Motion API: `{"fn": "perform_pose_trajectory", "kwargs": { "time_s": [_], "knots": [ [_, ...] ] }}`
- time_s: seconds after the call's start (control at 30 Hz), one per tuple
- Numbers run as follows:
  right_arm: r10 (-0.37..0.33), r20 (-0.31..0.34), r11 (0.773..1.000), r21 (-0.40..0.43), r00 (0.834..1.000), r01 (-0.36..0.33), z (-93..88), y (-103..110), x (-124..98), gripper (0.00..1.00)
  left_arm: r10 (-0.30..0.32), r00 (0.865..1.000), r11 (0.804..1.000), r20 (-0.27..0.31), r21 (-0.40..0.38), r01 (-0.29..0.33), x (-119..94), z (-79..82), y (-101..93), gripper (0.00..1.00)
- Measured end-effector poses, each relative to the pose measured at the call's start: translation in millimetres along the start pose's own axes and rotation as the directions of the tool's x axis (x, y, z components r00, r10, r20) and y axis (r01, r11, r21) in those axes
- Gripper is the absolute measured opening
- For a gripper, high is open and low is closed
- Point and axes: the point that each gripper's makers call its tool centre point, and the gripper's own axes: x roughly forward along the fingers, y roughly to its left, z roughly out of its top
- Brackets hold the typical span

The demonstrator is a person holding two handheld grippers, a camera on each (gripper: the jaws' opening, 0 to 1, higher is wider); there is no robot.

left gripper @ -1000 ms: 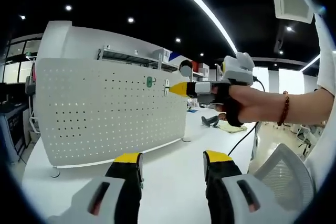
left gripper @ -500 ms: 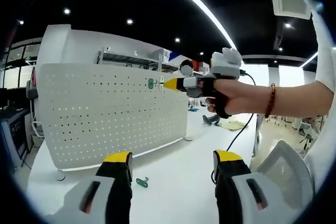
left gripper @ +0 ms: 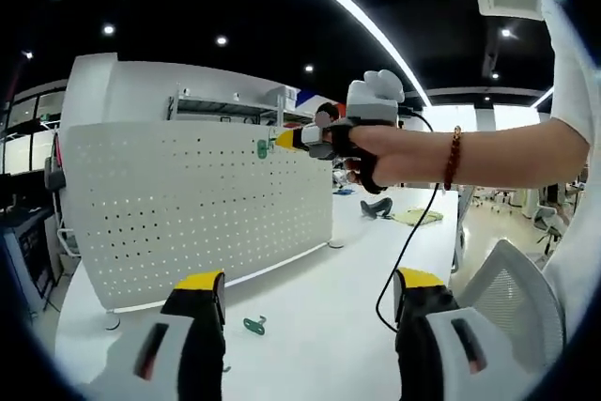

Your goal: Insert the hook assembly into the mounting plate slot until the hook locks in place.

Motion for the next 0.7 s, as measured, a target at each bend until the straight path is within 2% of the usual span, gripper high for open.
{"fn": "perform_pose_trajectory", "kwargs": {
  "time_s": [0.27, 0.4, 0.7],
  "knots": [
    [-0.024, 0.013, 1.000, -0.002, 1.000, 0.024, 7.4, -6.8, 15.3, 0.01, 0.002, 1.000, 1.000, -0.001, 0.006, -0.002, -0.9, -0.7, -1.9, 0.73],
    [-0.027, 0.014, 1.000, -0.011, 1.000, 0.027, 7.7, -7.6, 21.7, 0.01, -0.024, 1.000, 1.000, 0.007, -0.020, 0.024, -0.5, -1.5, -4.5, 0.78],
    [-0.046, 0.000, 0.999, -0.009, 0.999, 0.046, 5.9, -15.0, 36.9, 0.01, -0.016, 1.000, 1.000, 0.013, -0.018, 0.016, -1.3, 0.8, 2.3, 0.79]
  ]
}}
